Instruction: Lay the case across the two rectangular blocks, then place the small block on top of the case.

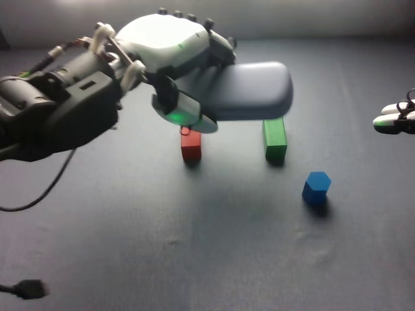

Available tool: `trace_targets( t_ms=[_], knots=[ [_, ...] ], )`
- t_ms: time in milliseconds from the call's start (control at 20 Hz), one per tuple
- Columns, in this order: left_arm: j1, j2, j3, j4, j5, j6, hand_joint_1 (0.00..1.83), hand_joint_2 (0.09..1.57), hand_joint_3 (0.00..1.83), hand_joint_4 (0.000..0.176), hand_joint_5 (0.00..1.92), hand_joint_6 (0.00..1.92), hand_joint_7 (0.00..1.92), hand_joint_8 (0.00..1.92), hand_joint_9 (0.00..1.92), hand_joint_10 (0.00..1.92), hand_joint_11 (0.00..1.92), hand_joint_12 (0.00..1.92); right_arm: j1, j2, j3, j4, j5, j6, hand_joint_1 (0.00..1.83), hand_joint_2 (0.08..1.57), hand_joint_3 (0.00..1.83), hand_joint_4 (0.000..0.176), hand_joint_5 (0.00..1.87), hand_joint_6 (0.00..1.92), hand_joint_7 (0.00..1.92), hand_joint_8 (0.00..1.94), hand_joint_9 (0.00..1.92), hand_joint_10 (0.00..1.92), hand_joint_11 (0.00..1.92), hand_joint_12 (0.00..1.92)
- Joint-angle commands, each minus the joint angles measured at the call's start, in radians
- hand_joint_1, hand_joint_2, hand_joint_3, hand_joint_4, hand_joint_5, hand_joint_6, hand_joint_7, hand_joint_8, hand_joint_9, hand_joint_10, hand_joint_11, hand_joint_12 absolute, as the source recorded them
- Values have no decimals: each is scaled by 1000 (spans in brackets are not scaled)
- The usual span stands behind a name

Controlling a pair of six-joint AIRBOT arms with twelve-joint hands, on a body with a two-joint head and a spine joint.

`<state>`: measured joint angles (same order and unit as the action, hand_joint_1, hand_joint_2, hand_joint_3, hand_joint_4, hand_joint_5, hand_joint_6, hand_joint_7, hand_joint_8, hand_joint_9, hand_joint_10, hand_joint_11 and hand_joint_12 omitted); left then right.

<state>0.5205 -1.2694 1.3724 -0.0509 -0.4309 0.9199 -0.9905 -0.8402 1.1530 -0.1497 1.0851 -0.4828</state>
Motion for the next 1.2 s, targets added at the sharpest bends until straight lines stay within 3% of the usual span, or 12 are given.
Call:
trace_targets(
  t_ms=[0, 100, 150, 250, 350, 800, 950, 1000, 1150],
  knots=[
    [-2, -8, 8, -21, -106, 0, 1284, 1123, 1, 0, 956, 790, 981, 1175, 910, 1138, 789, 1515, 13, 1, 7, 32, 110, 6, 659, 1305, 1, 0, 457, 2, 411, 0, 443, 0, 173, 823],
    [1, -27, 19, -35, -103, 0, 1249, 1131, 1, 0, 915, 909, 993, 1155, 989, 834, 818, 1387, 14, 0, 8, 31, 107, 6, 697, 1301, 0, 0, 472, 5, 426, 5, 460, 7, 200, 827],
    [1, -34, 23, -37, -100, 0, 1348, 1114, 1, 0, 907, 873, 968, 1007, 1013, 1153, 801, 1303, 14, 0, 8, 31, 107, 6, 698, 1303, 0, 0, 466, 2, 428, 5, 470, 9, 212, 829],
    [0, -47, 31, -41, -94, 0, 1369, 1143, 1, 0, 824, 1027, 891, 1080, 932, 1292, 782, 1364, 16, -2, 9, 30, 106, 6, 699, 1309, 2, 0, 459, 0, 422, 1, 461, 3, 206, 815],
    [-1, -59, 43, -47, -83, 0, 1366, 1163, 0, 0, 811, 995, 845, 1150, 883, 1398, 713, 1406, 18, -3, 10, 30, 106, 6, 694, 1306, 0, 0, 460, 3, 427, 3, 466, 5, 212, 813],
    [6, -92, 85, -92, -24, 35, 1373, 1134, 0, 0, 833, 1056, 911, 978, 962, 1268, 809, 1080, 17, -4, 9, 29, 103, 7, 649, 1315, 1, 0, 465, 1, 426, 3, 464, 3, 214, 792],
    [10, -92, 87, -108, -12, 58, 1371, 1141, 0, 0, 828, 1021, 897, 1024, 947, 1301, 808, 1228, 17, -5, 9, 29, 102, 7, 688, 1314, 0, 0, 476, 3, 444, 6, 477, 7, 234, 802],
    [11, -92, 88, -110, -11, 60, 1282, 1122, 0, 0, 911, 896, 1000, 1100, 963, 999, 848, 1340, 17, -5, 9, 29, 102, 7, 693, 1316, 0, 0, 468, 0, 439, 3, 473, 4, 229, 800],
    [14, -94, 91, -111, -7, 62, 1264, 1118, 1, 0, 907, 877, 1043, 1098, 1001, 844, 860, 1387, 17, -6, 10, 28, 100, 7, 701, 1313, 0, 0, 477, 4, 440, 4, 481, 7, 248, 802]
  ],
)
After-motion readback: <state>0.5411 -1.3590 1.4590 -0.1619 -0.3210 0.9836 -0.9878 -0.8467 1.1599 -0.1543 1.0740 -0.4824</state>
